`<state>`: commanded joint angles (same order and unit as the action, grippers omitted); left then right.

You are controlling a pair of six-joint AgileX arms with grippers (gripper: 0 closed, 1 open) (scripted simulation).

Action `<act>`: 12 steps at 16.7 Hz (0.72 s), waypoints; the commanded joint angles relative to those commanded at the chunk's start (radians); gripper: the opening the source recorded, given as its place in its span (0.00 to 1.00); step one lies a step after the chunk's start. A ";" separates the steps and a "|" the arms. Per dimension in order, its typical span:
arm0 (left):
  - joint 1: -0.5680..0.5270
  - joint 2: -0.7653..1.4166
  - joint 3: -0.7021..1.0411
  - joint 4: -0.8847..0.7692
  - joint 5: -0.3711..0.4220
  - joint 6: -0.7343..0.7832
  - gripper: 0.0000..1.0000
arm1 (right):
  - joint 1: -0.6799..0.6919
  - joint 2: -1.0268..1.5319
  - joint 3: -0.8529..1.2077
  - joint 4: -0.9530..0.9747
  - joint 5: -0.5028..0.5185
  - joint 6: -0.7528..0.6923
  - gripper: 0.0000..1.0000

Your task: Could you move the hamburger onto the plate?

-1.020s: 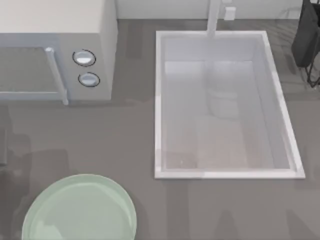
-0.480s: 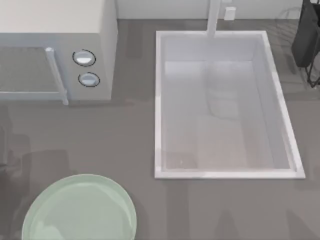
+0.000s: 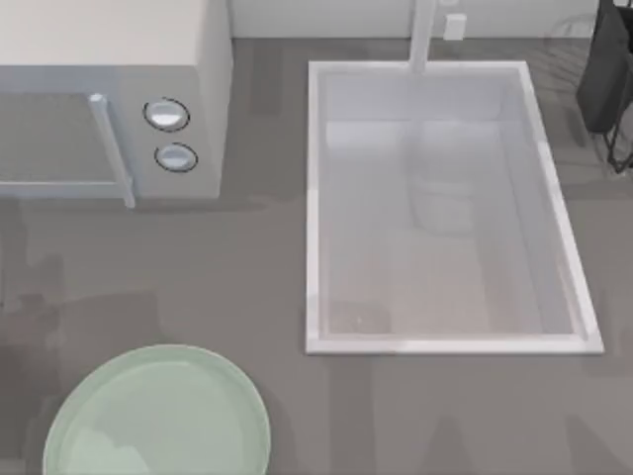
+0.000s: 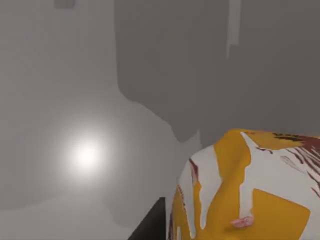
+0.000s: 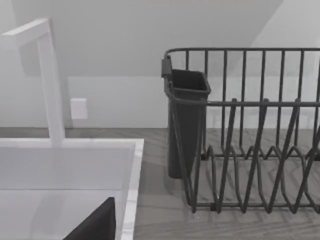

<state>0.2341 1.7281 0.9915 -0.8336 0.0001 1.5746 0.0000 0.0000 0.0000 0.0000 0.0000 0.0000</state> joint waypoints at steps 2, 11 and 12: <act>-0.002 -0.034 0.057 -0.110 -0.001 0.000 0.00 | 0.000 0.000 0.000 0.000 0.000 0.000 1.00; 0.000 -0.115 0.171 -0.290 -0.001 -0.011 0.00 | 0.000 0.000 0.000 0.000 0.000 0.000 1.00; -0.002 -0.116 0.170 -0.290 -0.001 -0.009 0.00 | 0.000 0.000 0.000 0.000 0.000 0.000 1.00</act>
<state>0.2316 1.6123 1.1617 -1.1235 -0.0005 1.5658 0.0000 0.0000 0.0000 0.0000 0.0000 0.0000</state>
